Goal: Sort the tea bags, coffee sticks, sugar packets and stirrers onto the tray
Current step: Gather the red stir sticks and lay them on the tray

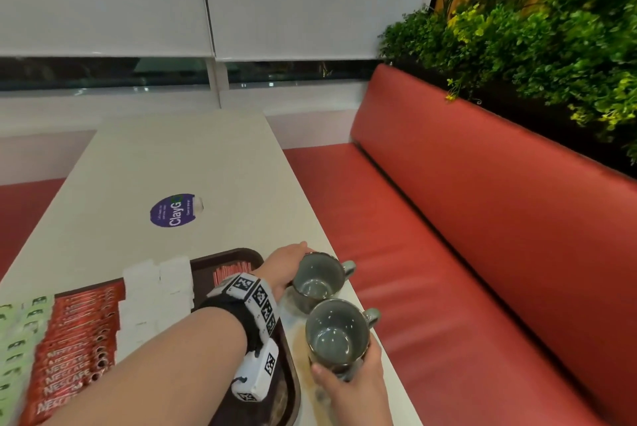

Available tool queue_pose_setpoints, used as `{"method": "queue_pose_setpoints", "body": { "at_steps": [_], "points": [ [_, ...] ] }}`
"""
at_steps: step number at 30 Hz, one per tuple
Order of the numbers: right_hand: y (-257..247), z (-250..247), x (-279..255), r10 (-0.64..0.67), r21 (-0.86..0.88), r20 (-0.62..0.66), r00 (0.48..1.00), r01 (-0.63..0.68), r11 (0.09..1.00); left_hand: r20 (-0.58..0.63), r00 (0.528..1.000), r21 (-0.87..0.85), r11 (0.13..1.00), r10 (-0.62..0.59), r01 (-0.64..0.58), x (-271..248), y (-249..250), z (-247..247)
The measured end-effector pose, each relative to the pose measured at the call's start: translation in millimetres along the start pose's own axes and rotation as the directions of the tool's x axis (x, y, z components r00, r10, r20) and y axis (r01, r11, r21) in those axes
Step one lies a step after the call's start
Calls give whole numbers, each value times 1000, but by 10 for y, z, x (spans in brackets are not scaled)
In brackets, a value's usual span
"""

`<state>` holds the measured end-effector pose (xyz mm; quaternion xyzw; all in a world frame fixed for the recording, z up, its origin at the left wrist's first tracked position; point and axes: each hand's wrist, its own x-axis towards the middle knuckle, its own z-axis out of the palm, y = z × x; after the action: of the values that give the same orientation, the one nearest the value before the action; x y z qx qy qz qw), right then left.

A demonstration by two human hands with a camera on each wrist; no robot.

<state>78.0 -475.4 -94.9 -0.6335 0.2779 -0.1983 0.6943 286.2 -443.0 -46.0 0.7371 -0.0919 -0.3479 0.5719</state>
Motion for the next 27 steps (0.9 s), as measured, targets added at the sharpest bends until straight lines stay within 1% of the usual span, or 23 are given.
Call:
{"method": "queue_pose_setpoints", "body": {
  "at_steps": [1, 5, 8, 9, 11, 13, 14, 15, 17, 18, 19, 20, 21, 22, 23, 24, 25, 26, 27],
  "points": [
    [14, 8, 17, 5, 7, -8, 1000, -5, 1000, 5, 1000, 16, 1000, 8, -8, 2, -9, -4],
    [142, 12, 77, -11, -20, -3, 1000, 11, 1000, 16, 1000, -44, 999, -13, 13, -20, -5, -27],
    [119, 4, 75, 12, -45, -11, 1000, -12, 999, 39, 999, -54, 999, 2, 0, -85, 36, -44],
    [85, -5, 50, 32, -61, -26, 999, -34, 998, 30, 1000, -55, 998, 5, -3, -128, 67, -68],
    [-25, -35, -19, 115, -113, -56, 992, -121, 986, -8, 1000, -67, 998, 9, -10, -233, 136, -151],
    [-74, -112, -63, 204, -174, -118, 972, -223, 959, -53, 998, -79, 996, 37, -41, -398, 238, -284],
    [-84, -174, -87, 256, -177, -134, 957, -277, 944, -79, 995, -98, 993, 61, -69, -508, 290, -366],
    [-69, -228, -114, 264, -188, -139, 955, -287, 939, -99, 991, -115, 989, 85, -96, -647, 339, -457],
    [-46, -319, -232, 256, -250, -87, 963, -270, 930, -130, 979, -128, 977, 155, -172, -1024, 425, -654],
    [-65, -359, -291, 272, -292, -56, 961, -276, 916, -152, 968, -115, 970, 197, -216, -1239, 445, -764],
    [-102, -378, -351, 255, -332, 5, 967, -239, 912, -183, 954, -87, 963, 236, -255, -1473, 445, -882],
    [-148, -376, -398, 269, -406, 142, 953, -192, 893, -230, 937, -58, 958, 262, -282, -1726, 416, -1006],
    [-202, -312, -496, 301, -465, 239, 923, -163, 870, -287, 916, -13, 956, 279, -295, -1995, 360, -1132],
    [-191, -295, -517, 305, -456, 295, 905, -147, 878, -346, 892, 45, 955, 290, -294, -2259, 267, -1262],
    [-223, -269, -559, 291, -489, 352, 890, -90, 868, -401, 868, 106, 956, 292, -273, -2515, 138, -1400],
    [-202, -224, -547, 302, -560, 326, 896, -74, 825, -456, 844, 167, 959, 282, -230, -2756, 3, -1521],
    [-232, -131, -565, 297, -536, 195, 935, -152, 830, -515, 818, 220, 962, 257, -163, -2970, -154, -1642],
    [-228, -72, -605, 247, -551, 147, 958, -128, 824, -580, 783, 269, 960, 223, -75, -3158, -325, -1764],
    [-306, 26, -650, 231, -599, 173, 957, -84, 796, -647, 739, 316, 948, 186, 37, -3306, -510, -1888]
  ]
}}
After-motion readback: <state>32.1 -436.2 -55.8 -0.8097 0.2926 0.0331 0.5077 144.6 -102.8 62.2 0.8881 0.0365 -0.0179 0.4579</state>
